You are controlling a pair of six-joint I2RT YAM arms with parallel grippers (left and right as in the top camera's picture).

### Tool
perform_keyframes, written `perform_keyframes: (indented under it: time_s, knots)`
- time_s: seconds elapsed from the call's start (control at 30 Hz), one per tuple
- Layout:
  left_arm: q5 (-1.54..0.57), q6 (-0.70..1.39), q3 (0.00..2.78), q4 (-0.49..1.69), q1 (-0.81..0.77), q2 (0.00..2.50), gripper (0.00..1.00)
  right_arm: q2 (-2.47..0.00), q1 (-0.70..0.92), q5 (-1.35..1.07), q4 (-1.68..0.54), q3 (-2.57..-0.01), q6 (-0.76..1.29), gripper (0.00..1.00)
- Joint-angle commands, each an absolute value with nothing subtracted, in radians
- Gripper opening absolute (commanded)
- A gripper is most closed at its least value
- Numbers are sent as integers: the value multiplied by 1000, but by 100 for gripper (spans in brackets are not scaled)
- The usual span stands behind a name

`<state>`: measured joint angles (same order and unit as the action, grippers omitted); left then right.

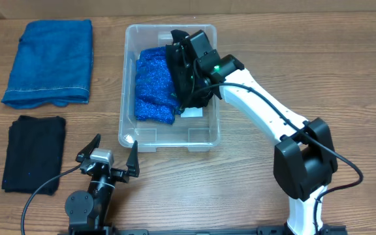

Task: Pack container
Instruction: 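Carry the black cloth left and lower it into the container, then press and adjust the black cloth inside the container with the right gripper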

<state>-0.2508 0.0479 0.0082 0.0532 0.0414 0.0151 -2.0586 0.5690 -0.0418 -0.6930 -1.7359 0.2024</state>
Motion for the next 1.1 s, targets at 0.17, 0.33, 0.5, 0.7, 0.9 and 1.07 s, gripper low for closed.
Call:
perform_keyframes:
  time_s: [0.17, 0.33, 0.5, 0.7, 0.9, 1.07]
  knots:
    - [-252, 29, 5, 52, 46, 5, 100, -2074, 566, 24, -719, -1822, 214, 64]
    - [-252, 29, 5, 52, 46, 5, 100, -2073, 566, 94, -815, -1954, 209, 72]
    - [-252, 29, 5, 52, 46, 5, 100, -2073, 566, 93, -842, -2047, 210, 70]
    - [-252, 29, 5, 52, 46, 5, 100, -2085, 566, 92, -810, -2030, 211, 40]
    - [-252, 29, 5, 52, 46, 5, 100, -2117, 565, 93, -788, -1994, 214, 13]
    - [-252, 29, 5, 52, 46, 5, 100, -2190, 563, 94, -783, -1988, 215, 6]
